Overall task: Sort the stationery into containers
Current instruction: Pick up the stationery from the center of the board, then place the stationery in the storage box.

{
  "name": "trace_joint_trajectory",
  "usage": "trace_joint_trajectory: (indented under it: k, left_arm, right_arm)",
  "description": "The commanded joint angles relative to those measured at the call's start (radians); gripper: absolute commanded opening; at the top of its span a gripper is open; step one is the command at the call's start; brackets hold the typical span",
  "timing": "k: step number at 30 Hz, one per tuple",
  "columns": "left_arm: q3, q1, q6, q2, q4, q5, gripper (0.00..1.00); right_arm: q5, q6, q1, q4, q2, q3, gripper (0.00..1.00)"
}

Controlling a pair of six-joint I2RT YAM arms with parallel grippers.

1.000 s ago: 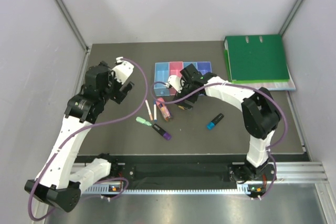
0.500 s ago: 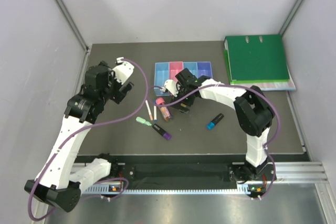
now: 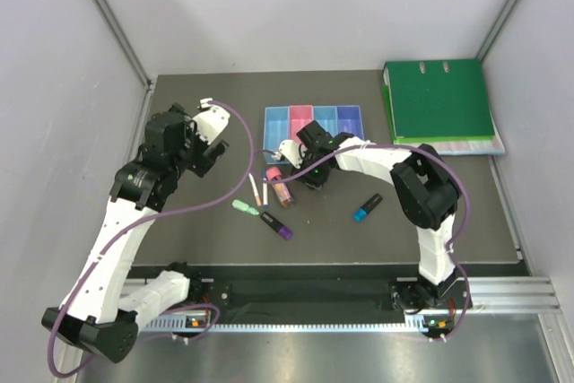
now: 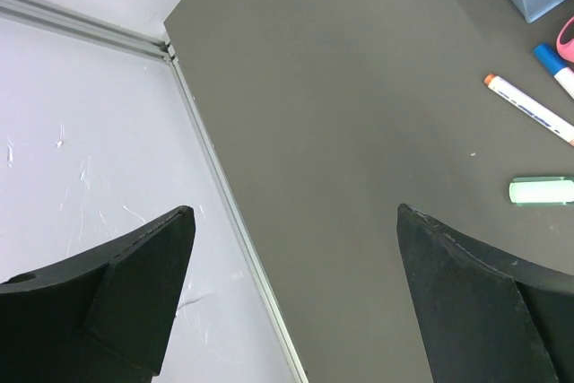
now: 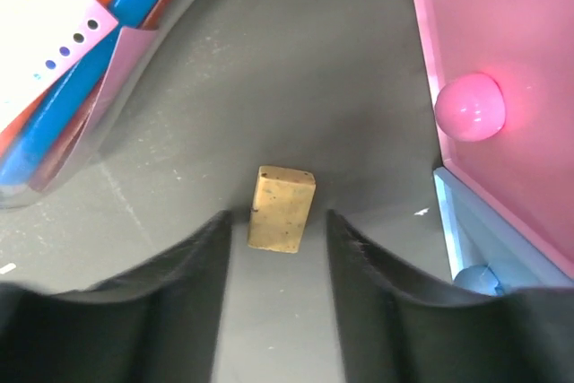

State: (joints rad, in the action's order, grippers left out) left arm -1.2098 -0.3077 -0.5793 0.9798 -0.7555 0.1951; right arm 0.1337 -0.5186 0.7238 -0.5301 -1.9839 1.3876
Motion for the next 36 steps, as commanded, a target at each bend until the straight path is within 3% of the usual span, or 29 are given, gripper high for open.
trace_joint_trajectory:
  k: [1, 4, 7, 10, 19, 25, 36]
  left_arm:
    - [0.001, -0.001, -0.008, -0.020, 0.065, -0.005, 0.99]
    - [0.001, -0.002, -0.011, -0.018, 0.073, -0.003, 0.99]
    - [0.000, -0.002, -0.017, -0.018, 0.081, -0.003, 0.99]
    - [-0.002, -0.002, -0.019, -0.016, 0.088, -0.006, 0.99]
    - [0.000, -0.002, -0.004, -0.018, 0.087, -0.028, 0.99]
    - [0.024, -0.002, 0.012, -0.023, 0.087, -0.045, 0.99]
    - [0.042, -0.002, 0.012, -0.032, 0.102, -0.037, 0.99]
  right_arm:
    - [0.003, 0.008, 0.020, 0.041, -0.012, 0.016, 0.31]
    - [-0.002, 0.008, 0.023, 0.044, -0.007, 0.011, 0.24]
    - [-0.014, 0.005, 0.032, 0.042, 0.006, 0.001, 0.06]
    - [-0.020, 0.005, 0.039, 0.035, 0.037, -0.009, 0.00]
    - [-0.023, -0.038, 0.043, -0.065, 0.197, 0.019, 0.00]
    - [-0.089, -0.061, 0.039, -0.032, 0.249, 0.108, 0.00]
    - [-0.244, -0.092, -0.078, 0.113, 0.059, 0.278, 0.00]
